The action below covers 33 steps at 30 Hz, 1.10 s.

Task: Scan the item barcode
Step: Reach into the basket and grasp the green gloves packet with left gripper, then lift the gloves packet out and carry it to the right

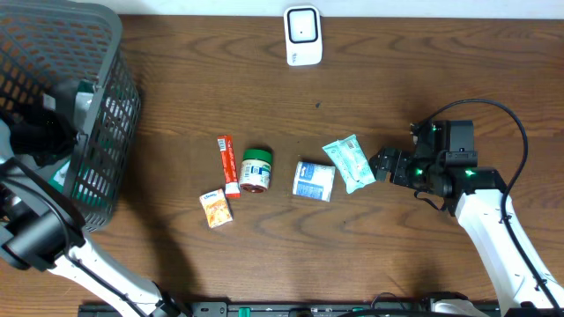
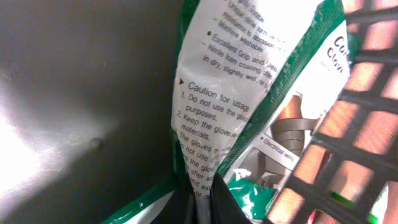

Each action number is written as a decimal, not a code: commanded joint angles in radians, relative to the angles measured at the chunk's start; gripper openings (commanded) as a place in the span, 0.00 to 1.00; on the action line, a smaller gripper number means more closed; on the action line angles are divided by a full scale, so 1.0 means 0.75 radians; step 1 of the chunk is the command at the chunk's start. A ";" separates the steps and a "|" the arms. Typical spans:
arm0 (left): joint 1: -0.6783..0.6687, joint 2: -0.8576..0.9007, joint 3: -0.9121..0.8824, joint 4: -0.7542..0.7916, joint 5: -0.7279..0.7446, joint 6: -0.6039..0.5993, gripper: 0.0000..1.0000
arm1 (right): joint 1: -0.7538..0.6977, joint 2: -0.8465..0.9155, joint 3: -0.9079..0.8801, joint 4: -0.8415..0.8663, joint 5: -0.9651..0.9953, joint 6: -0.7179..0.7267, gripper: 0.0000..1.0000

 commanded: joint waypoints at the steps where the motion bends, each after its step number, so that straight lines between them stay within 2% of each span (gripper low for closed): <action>1: -0.002 -0.098 0.018 0.043 0.054 -0.075 0.07 | -0.001 0.007 -0.009 0.002 0.012 0.002 0.99; 8: 0.038 -0.302 0.018 0.275 0.039 -0.371 0.07 | -0.001 0.007 -0.009 0.003 0.012 0.007 0.99; 12: 0.054 -0.444 0.018 0.364 -0.090 -0.519 0.07 | -0.001 0.007 -0.009 0.016 0.012 0.016 0.99; 18: 0.054 -0.668 0.018 0.447 -0.335 -0.585 0.07 | -0.002 0.007 -0.009 0.023 0.012 0.015 0.99; 20: 0.054 -0.739 0.018 0.465 -0.362 -0.586 0.07 | -0.002 0.007 -0.009 0.043 0.012 0.015 0.99; 24: 0.050 -0.887 0.018 0.491 -0.366 -0.603 0.07 | -0.005 0.007 -0.007 0.096 0.001 0.016 0.99; 27: 0.038 -0.995 0.018 0.485 -0.356 -0.673 0.07 | -0.030 0.007 0.024 0.081 -0.045 0.026 0.99; 33: -0.056 -1.158 0.018 0.457 -0.091 -0.757 0.07 | -0.112 0.007 0.238 -0.139 -0.062 -0.032 0.99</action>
